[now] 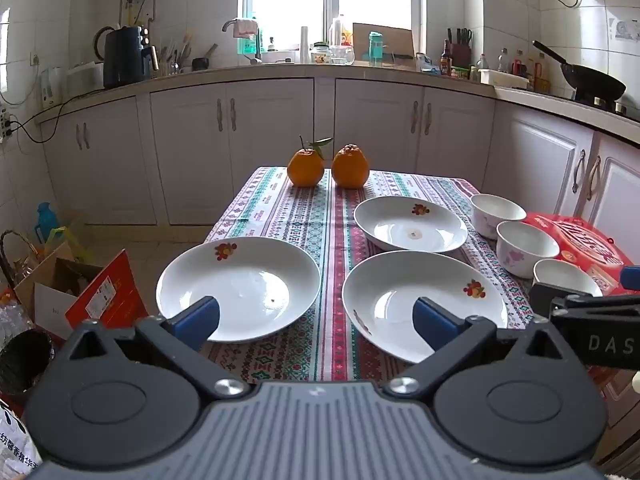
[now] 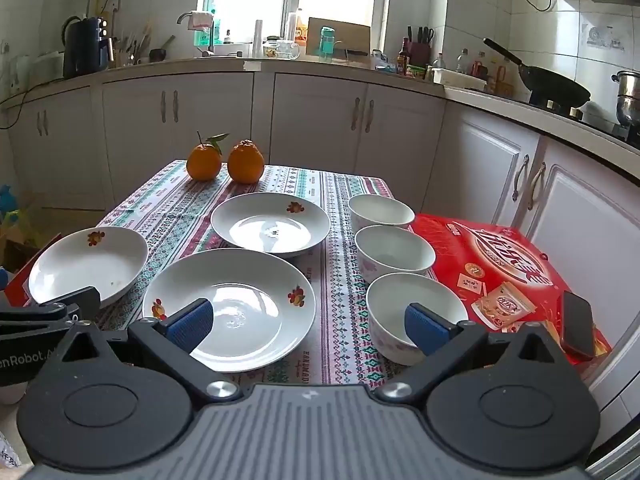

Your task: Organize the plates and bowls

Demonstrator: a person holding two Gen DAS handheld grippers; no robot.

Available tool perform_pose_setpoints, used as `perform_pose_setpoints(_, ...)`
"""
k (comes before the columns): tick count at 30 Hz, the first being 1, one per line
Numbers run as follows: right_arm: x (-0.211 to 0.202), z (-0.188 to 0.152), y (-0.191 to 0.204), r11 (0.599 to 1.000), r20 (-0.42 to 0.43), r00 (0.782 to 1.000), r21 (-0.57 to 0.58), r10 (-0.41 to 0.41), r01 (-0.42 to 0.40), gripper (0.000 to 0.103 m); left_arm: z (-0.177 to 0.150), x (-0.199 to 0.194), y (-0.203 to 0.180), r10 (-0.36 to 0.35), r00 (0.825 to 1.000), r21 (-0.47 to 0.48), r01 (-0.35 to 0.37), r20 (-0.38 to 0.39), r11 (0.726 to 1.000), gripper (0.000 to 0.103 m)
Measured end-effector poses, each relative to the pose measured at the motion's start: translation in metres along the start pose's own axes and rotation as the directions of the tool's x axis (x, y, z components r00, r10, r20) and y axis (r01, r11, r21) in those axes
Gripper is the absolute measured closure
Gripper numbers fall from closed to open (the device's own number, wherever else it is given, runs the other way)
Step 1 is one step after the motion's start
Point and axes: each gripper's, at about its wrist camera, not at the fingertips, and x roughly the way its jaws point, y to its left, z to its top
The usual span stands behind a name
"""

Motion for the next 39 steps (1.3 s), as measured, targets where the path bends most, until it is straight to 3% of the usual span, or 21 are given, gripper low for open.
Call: perform_pose_setpoints(39, -0.0003, 0.0003, -0.0004, 1.000, 0.000, 1.000, 0.001, -0.010, 0.010, 0.000, -0.0012, 0.0017, 0.0007, -0.003, 1.000, 0.002, 0.003, -0.001, 1.000, 0.001)
